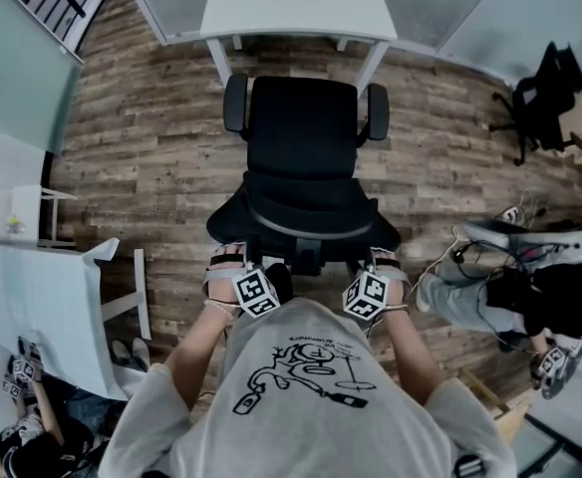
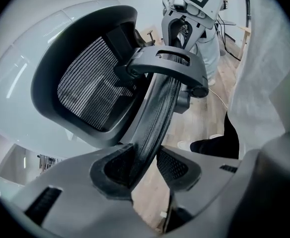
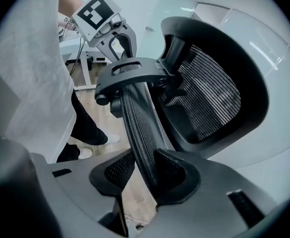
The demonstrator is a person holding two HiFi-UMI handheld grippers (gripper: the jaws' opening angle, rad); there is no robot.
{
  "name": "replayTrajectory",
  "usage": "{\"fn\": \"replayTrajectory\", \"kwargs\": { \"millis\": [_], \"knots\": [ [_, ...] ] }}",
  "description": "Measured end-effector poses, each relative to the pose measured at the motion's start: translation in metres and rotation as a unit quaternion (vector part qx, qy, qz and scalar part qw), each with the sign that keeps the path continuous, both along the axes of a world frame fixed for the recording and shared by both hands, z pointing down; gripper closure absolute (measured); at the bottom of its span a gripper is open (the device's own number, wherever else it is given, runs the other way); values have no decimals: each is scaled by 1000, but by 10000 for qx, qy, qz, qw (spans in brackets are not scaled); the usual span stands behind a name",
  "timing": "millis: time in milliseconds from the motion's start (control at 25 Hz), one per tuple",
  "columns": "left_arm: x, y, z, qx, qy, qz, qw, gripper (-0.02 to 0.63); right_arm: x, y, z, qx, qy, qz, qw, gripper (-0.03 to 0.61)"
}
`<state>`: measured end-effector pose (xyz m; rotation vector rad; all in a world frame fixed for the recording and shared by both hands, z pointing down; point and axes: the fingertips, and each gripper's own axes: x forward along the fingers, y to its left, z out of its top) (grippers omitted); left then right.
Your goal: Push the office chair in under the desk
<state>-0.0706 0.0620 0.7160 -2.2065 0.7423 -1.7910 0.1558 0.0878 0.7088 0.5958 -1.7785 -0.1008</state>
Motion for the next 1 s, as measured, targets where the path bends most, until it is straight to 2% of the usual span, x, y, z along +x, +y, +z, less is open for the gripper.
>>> {"fn": "replayTrajectory", "kwargs": {
  "millis": [160, 640, 1000],
  "knots": [
    [1, -17, -1, 47, -25, 161, 9999, 470, 0, -16, 0, -71, 2, 41, 10000, 428],
    [-10, -85, -2, 54, -50, 149, 9999, 468, -11, -80, 0, -220, -82, 159, 9996, 428],
    [-20, -135, 2, 90, -39, 179, 9998, 468, -21, -129, 4, -144, -29, 238, 9996, 428]
  ]
}}
